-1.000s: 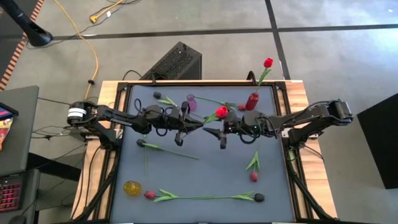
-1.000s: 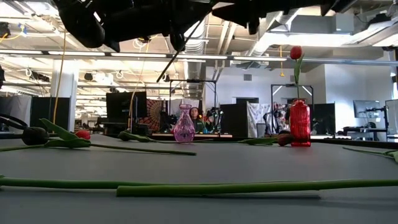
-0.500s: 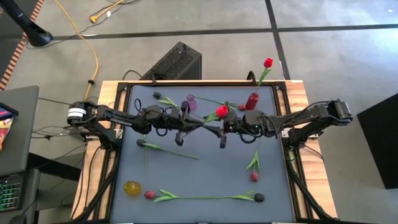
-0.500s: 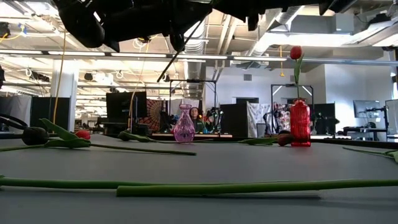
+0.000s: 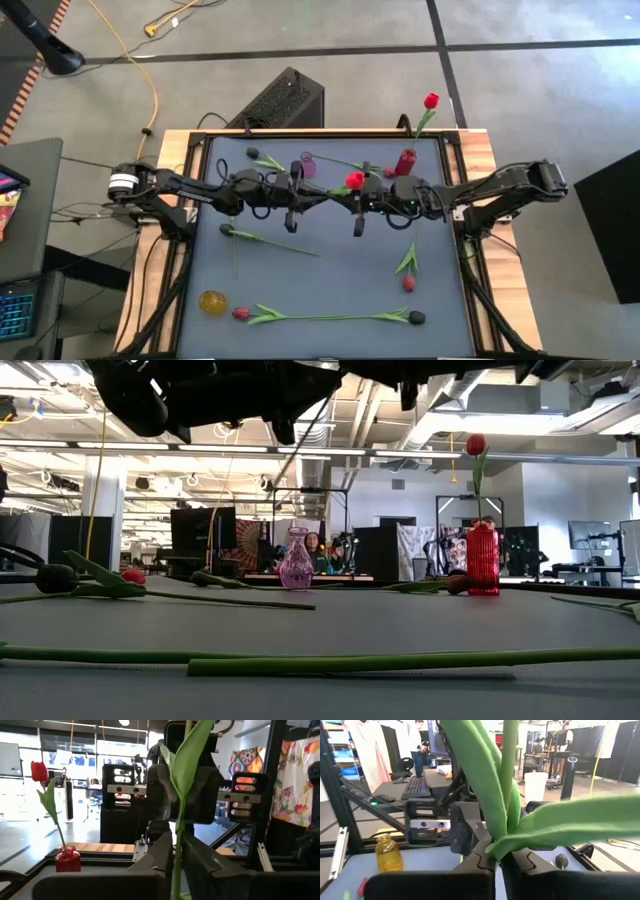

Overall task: Sort flowers into vase by color
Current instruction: Put the right red flower into the red vase

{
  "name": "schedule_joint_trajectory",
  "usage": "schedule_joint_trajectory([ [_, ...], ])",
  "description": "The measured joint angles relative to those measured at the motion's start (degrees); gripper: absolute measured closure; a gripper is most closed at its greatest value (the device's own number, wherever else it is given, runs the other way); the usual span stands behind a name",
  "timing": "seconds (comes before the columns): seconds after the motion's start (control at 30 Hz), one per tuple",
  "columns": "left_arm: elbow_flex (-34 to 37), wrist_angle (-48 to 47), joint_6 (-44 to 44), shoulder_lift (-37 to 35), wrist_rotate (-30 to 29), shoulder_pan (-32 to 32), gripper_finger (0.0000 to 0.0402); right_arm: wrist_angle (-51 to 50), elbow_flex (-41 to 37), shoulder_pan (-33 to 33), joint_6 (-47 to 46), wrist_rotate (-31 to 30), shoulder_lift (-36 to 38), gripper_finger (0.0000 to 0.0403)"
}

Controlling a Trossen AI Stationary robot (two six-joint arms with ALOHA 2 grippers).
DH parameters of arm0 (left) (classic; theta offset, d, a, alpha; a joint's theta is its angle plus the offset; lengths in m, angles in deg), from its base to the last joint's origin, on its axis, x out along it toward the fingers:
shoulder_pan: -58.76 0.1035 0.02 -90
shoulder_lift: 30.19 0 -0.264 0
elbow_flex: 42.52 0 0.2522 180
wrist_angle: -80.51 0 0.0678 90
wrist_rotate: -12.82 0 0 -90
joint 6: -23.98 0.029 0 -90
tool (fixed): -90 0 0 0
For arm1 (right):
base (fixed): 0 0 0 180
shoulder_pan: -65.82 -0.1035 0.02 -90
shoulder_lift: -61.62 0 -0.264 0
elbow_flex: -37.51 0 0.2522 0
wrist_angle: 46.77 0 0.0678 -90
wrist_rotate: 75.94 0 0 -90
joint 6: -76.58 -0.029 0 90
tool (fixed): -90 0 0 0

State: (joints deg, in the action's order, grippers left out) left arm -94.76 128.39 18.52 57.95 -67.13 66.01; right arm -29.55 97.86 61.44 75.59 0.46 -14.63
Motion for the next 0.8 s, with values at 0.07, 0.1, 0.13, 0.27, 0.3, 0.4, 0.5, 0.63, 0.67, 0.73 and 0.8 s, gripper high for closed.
schedule_joint_trajectory([
  [0.07,0.0,-1.62,1.02,-0.55,-0.09,0.02,0.0333,-2.25,0.0,-0.06,-0.05,0.02,2.03,0.0368],
  [0.1,-0.01,-2.6,2.13,-0.86,-0.38,0.02,0.0317,-3.94,0.05,-0.13,-0.35,0.03,3.18,0.0368],
  [0.13,-0.02,-3.85,3.09,-1.36,-0.66,0.02,0.03,-6.07,0.32,-0.18,-0.63,0.02,4.52,0.0368],
  [0.27,-0.02,-12.12,6.17,-5.13,-5.96,0.07,0.0236,-19.81,2.88,-0.48,-2.85,-2.3,10.53,0.0358],
  [0.3,-0.02,-14.9,7.01,-6.36,-7.9,0.11,0.0222,-24.16,3.82,-0.5,-3.42,-3.74,11.99,0.0357],
  [0.4,-0.04,-24.32,8.99,-10.23,-13.26,0.15,0.0193,-37.3,7.4,-0.22,-5.32,-9.53,15.8,0.0359],
  [0.5,-0.04,-32.05,9.54,-13.02,-15.24,0.13,0.018,-49.68,11.4,1.53,-7.95,-16.49,18.19,0.036],
  [0.63,-0.04,-36.37,9.32,-14.03,-15.26,0.13,0.0178,-62.72,16.3,6.38,-12.1,-19.77,19.75,0.036],
  [0.67,-0.04,-36.51,9.3,-14.03,-15.26,0.13,0.0178,-64.82,17.35,7.81,-12.82,-19.72,20.06,0.036],
  [0.73,-0.04,-37.04,9.28,-14.03,-15.25,0.13,0.0178,-68.39,18.99,10.39,-13.73,-19.71,20.57,0.036],
  [0.8,-0.04,-37.49,9.04,-14.03,-15.26,0.13,0.0178,-70.9,20.46,12.84,-14.01,-19.67,20.99,0.036],
])
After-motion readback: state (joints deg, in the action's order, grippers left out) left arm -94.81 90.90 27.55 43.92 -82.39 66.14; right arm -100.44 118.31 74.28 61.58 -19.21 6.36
